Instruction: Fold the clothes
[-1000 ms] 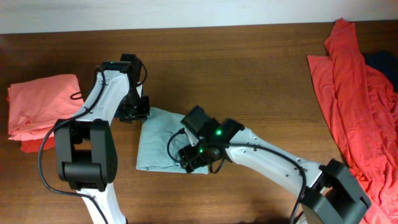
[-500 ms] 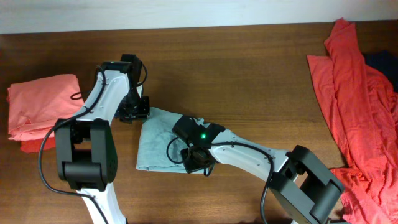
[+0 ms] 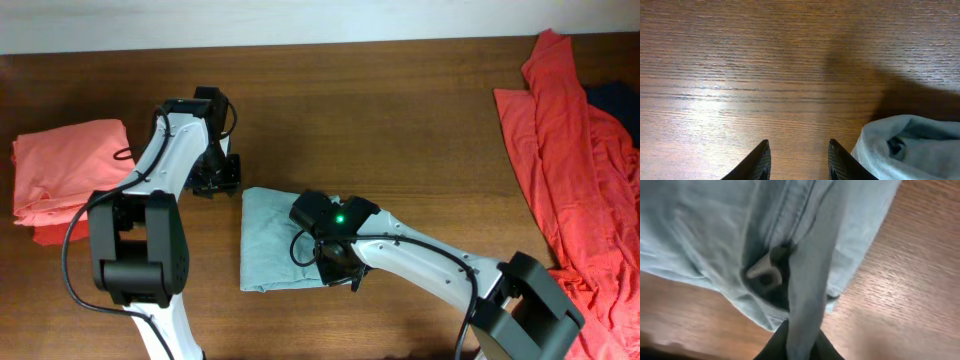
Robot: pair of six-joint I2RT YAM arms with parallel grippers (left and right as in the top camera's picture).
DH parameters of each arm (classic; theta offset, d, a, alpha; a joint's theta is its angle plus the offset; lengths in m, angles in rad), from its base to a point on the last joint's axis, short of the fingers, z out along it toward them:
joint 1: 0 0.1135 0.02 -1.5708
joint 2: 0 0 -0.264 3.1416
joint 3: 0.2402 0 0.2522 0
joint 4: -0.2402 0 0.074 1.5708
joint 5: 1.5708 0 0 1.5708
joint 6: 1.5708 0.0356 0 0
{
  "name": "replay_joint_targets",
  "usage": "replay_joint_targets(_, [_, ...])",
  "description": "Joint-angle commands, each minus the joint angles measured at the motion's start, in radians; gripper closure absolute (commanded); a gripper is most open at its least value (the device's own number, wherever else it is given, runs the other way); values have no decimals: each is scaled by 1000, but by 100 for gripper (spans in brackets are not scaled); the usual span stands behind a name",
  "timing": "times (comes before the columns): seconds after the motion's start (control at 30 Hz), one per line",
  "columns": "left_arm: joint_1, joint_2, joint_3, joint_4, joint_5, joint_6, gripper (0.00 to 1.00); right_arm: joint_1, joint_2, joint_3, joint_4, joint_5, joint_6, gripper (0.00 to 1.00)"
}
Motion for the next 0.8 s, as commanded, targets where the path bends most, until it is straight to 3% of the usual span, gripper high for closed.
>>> replay_joint_targets(0.0, [-1, 8, 11, -4, -10, 6, 63, 4, -9, 11, 2, 43, 9, 85])
replay_joint_targets(0.07, [-1, 8, 11, -4, -10, 6, 63, 4, -9, 11, 2, 43, 9, 85])
replay_joint_targets(0.13, [-1, 8, 11, -6, -10, 6, 63, 4, -8, 11, 2, 46, 10, 95])
replay_joint_targets(0.2, [-1, 8, 11, -11, -10, 6, 63, 4, -7, 10, -4, 61, 33, 96])
replay_joint_targets(0.33, [-1, 8, 11, -13, -10, 6, 63, 4, -7, -6, -66, 201, 227, 96])
replay_joint_targets(0.43, [-1, 8, 11, -13, -10, 6, 63, 4, -1, -26, -54, 200, 238, 96])
replay_joint_targets(0.77, [-1, 7, 11, -39, -6, 7, 65, -5, 48, -87, 14, 196, 246, 84])
